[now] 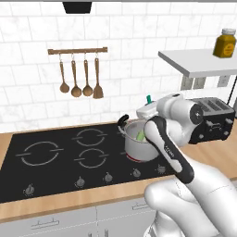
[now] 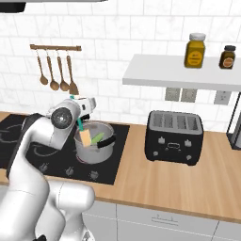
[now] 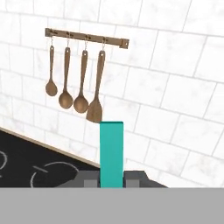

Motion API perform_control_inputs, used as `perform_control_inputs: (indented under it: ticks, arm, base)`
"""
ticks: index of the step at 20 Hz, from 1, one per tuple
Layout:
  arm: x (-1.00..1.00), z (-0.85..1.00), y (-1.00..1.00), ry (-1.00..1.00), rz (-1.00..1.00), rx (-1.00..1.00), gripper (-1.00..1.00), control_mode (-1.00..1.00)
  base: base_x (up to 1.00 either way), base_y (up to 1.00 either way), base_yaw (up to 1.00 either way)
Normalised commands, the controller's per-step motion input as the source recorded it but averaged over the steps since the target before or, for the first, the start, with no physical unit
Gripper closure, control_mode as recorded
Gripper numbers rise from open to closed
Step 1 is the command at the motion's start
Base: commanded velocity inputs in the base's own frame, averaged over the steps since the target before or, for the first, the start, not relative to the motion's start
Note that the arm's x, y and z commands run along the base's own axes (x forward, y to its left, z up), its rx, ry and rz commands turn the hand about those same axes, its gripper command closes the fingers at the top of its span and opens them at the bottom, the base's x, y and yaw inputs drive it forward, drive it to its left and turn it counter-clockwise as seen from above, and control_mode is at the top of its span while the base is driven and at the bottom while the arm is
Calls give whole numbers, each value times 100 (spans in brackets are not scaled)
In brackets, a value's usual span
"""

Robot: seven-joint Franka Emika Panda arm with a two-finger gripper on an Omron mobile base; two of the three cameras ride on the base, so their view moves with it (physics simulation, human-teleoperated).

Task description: Put the corn and garlic in the pot. Retrieve the spatula and lightly stir the vegetables in the pot.

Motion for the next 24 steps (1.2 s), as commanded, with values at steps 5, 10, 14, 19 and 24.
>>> perform_control_inputs:
  ticks: [5, 10, 14, 19, 24]
  arm:
    - [14, 35, 0, -1, 0, 12, 100, -100]
    - [64, -23, 0, 0, 0, 3, 100, -100]
    - [74, -71, 0, 0, 0, 0, 100, -100]
    - [26, -66, -10, 0, 0, 0, 100, -100]
    - [16, -74, -12, 0, 0, 0, 100, -100]
  base:
    - [0, 0, 0]
    - [0, 0, 0]
    - [0, 0, 0]
    - [0, 0, 0]
    - [0, 0, 0]
